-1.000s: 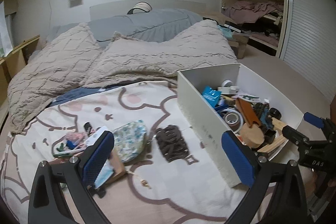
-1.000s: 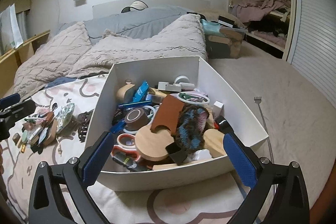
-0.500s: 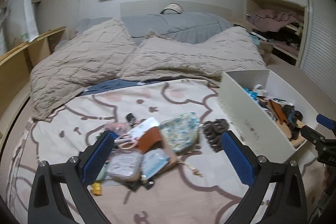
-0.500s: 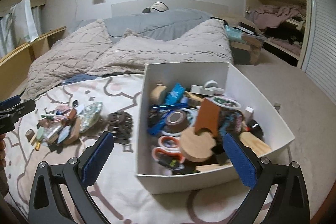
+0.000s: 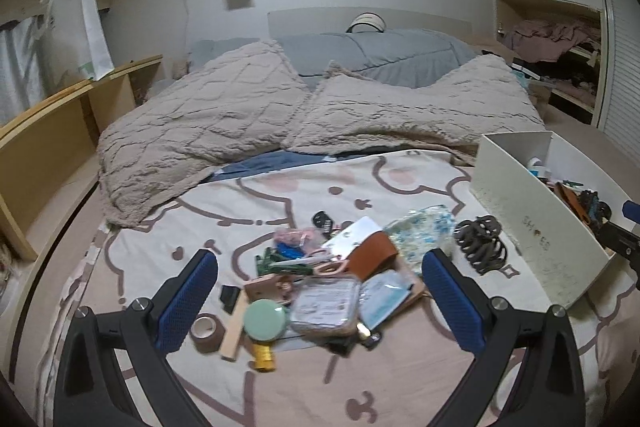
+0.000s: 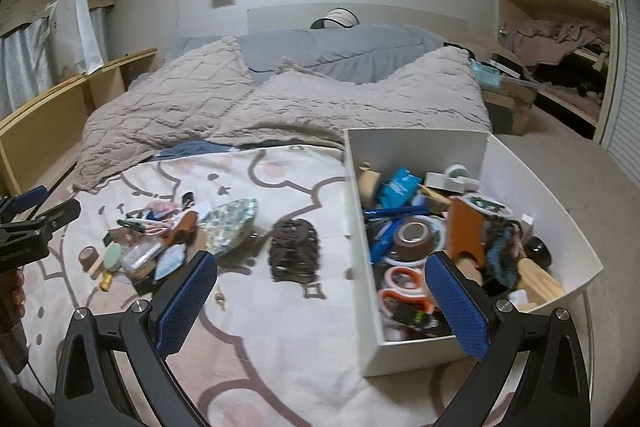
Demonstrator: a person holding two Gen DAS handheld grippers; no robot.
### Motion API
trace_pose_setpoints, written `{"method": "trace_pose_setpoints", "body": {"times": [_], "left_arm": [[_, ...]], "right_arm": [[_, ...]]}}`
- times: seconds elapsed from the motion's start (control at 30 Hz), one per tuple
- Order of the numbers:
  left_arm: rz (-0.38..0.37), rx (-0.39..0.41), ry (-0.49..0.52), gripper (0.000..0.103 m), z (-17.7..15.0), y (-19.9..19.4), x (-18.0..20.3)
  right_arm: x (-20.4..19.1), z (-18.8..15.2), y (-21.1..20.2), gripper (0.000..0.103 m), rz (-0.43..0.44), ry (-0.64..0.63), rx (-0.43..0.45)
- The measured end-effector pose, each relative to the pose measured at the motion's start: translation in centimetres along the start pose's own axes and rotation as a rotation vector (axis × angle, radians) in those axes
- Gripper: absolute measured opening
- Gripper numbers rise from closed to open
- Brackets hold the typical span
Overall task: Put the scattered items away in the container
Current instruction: 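Withdraw the left tool from the box back toward the bed, then move both tools toward the remaining items near the tape roll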
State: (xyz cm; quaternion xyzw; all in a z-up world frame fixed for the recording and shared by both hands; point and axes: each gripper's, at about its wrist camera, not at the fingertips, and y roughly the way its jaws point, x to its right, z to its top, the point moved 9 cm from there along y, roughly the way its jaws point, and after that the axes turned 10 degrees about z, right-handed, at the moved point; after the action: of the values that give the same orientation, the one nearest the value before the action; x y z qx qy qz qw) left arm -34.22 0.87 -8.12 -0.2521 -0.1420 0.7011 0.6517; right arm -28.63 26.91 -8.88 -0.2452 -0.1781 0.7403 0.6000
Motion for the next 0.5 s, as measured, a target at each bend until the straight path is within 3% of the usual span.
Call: {"method": "trace_pose_setpoints", "body": {"times": [0.33,0.5], "left_arm": [[0.032,-0.008,-0.076,0.103,-1.0,1.0,-4.4],[0.06,0.002,-0.098,0.103,-1.1,1.3,-6.2]], "right_arm": [[-3.7,0.1,1.5,0.103,0.032,-0.045,0.021],[-5.0,-0.4,2.8,0.103,0.037,-0.055,-0.011]]}}
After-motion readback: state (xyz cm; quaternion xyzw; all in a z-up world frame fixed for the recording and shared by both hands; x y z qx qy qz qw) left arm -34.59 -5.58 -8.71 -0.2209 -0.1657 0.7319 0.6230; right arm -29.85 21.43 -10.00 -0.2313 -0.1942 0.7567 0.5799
